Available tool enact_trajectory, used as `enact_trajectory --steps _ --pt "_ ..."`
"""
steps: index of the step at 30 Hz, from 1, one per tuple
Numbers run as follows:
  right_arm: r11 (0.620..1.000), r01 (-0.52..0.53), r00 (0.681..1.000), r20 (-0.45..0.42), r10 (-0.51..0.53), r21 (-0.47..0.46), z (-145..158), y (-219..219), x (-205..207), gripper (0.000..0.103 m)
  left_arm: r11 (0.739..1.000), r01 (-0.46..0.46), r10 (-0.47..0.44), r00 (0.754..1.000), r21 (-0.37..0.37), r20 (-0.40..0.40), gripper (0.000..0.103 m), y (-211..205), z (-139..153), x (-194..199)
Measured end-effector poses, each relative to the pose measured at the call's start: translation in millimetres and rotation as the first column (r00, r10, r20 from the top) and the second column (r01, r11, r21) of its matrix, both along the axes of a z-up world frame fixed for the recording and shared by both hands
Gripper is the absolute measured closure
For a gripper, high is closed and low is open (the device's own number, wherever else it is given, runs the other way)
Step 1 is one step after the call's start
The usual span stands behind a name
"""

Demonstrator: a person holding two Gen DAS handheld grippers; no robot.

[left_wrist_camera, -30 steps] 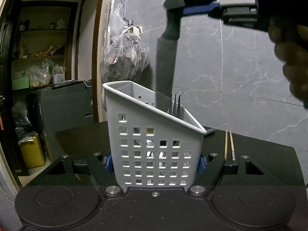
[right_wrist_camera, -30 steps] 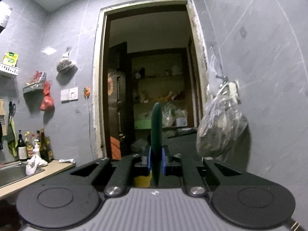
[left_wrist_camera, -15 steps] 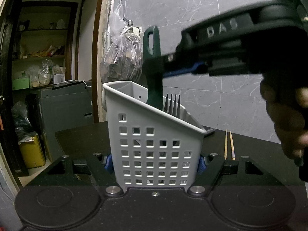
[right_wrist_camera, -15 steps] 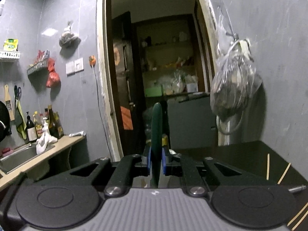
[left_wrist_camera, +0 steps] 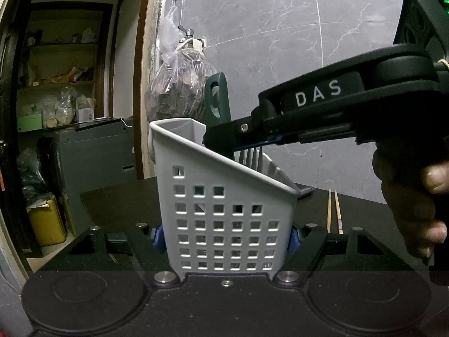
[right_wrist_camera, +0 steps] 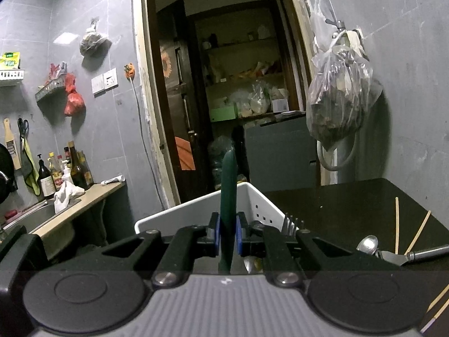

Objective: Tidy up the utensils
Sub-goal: 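Carry the knife over the white basket and lower it in with the right tool, then open the right tool to release the knife into the basket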

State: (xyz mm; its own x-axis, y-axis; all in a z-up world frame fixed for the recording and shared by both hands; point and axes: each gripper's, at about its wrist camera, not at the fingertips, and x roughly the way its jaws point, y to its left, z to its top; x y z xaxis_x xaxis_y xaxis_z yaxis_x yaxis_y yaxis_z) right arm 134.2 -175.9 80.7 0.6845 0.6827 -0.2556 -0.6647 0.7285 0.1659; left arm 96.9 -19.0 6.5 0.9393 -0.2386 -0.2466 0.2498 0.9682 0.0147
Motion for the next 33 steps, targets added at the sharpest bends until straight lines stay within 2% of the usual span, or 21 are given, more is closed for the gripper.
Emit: enact_trajectory --steps 15,23,29,33 --pt "0.999 -0.02 0.999 -0.047 0.019 -0.03 -9.4 4.8 4.2 0.089 1.0 0.0 0.0 1.0 0.0 0.0 0.026 0.0 0.0 -0.1" --pt "0.999 -0.022 0.999 -0.043 0.02 -0.032 -8.6 5.3 3.7 0.086 1.0 0.0 0.0 1.0 0.0 0.0 0.026 0.0 -0.1 -0.4" --pt "0.999 -0.025 0.999 -0.038 0.024 -0.023 -8.7 3.8 0.4 0.068 1.0 0.0 0.0 1.0 0.0 0.0 0.026 0.1 -0.1 -0.3" --pt "1.0 -0.025 1.0 -0.015 0.025 0.006 -6.1 -2.9 -5.5 0.05 1.0 0.0 0.0 1.0 0.001 -0.003 0.026 -0.5 -0.4 0.1"
